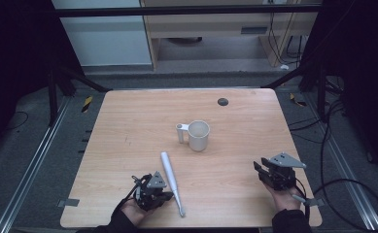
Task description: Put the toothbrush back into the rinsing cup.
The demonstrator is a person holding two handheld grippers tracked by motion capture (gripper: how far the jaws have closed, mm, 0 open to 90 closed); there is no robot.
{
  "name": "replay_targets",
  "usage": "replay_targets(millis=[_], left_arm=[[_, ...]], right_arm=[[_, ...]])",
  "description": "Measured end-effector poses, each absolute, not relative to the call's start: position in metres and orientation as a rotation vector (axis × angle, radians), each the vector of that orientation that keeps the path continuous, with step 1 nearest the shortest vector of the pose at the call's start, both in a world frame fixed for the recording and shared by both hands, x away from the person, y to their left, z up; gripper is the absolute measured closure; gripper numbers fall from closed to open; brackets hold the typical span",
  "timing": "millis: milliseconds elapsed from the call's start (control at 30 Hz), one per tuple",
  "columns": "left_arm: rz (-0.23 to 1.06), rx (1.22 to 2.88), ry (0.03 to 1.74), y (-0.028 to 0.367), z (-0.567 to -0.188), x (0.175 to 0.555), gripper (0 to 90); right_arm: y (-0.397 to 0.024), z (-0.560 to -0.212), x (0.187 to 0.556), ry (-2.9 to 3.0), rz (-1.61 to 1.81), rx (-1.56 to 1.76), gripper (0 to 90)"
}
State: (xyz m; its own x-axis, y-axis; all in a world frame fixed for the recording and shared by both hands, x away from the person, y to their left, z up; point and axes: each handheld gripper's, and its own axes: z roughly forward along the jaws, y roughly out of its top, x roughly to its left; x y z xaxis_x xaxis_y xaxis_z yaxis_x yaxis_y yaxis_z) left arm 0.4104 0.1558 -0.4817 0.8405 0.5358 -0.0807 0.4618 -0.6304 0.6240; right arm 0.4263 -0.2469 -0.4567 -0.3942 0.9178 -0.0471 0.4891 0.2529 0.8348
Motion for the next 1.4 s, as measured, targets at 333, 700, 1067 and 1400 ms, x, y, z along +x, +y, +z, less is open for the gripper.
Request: replay_targets(millis=[333,700,1067,1400], left_arm=[[0.138,2.364,0.71,0.15,-0.483,0.411,89.3],[0.136,2.374,0.684,0.136,-0.485,0.41,89.3],[0.144,2.373,0.671,0.119,-0.487,0.413,89.3],[0.161,2.365,0.641,0.101,-0.487,0.416,89.3]], right_arm=[[-0.247,-0.456,0.427,1.988,1.03,1.276,64.2],[-0.247,-0.457,0.427,1.989,1.026,1.279,64.3],[-0.248,-0.457,0.428,1.988,1.024,1.281,64.9],[-0.249,-0.457,0.428,1.988,1.022,1.287,64.8]])
